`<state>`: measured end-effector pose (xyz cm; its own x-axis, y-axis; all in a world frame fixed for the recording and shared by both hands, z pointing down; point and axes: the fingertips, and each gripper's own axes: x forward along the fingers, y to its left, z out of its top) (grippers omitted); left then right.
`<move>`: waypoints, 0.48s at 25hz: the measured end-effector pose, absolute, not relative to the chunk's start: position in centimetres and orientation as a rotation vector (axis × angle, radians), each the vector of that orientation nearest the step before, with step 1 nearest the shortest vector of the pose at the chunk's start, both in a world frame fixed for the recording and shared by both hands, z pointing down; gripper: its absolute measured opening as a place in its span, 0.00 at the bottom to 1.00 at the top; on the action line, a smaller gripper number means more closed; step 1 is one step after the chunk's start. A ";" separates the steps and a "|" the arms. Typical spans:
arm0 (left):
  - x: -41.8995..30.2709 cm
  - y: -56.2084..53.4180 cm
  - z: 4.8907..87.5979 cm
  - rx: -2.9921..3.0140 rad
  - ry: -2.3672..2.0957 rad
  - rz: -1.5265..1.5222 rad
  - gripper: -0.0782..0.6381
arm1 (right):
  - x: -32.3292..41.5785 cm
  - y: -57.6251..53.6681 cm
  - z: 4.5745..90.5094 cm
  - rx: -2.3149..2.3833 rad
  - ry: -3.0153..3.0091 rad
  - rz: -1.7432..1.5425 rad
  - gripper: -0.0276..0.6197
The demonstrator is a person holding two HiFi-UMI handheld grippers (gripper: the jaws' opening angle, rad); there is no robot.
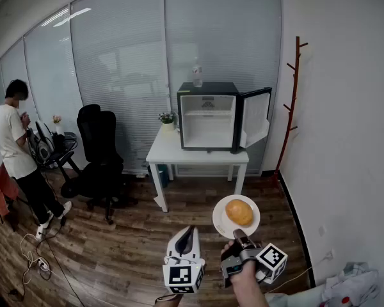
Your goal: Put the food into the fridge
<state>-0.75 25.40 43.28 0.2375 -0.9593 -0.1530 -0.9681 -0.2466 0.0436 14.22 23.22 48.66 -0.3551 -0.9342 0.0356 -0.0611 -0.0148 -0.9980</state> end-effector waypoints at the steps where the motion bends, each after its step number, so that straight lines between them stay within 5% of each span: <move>1: -1.2 26.2 43.1 -2.423 1.897 0.236 0.15 | 13.7 24.3 48.6 -1.080 1.510 -1.472 0.10; 12: -3.5 32.3 41.4 -2.408 1.870 0.245 0.15 | 10.6 31.2 47.8 -1.056 1.528 -1.483 0.10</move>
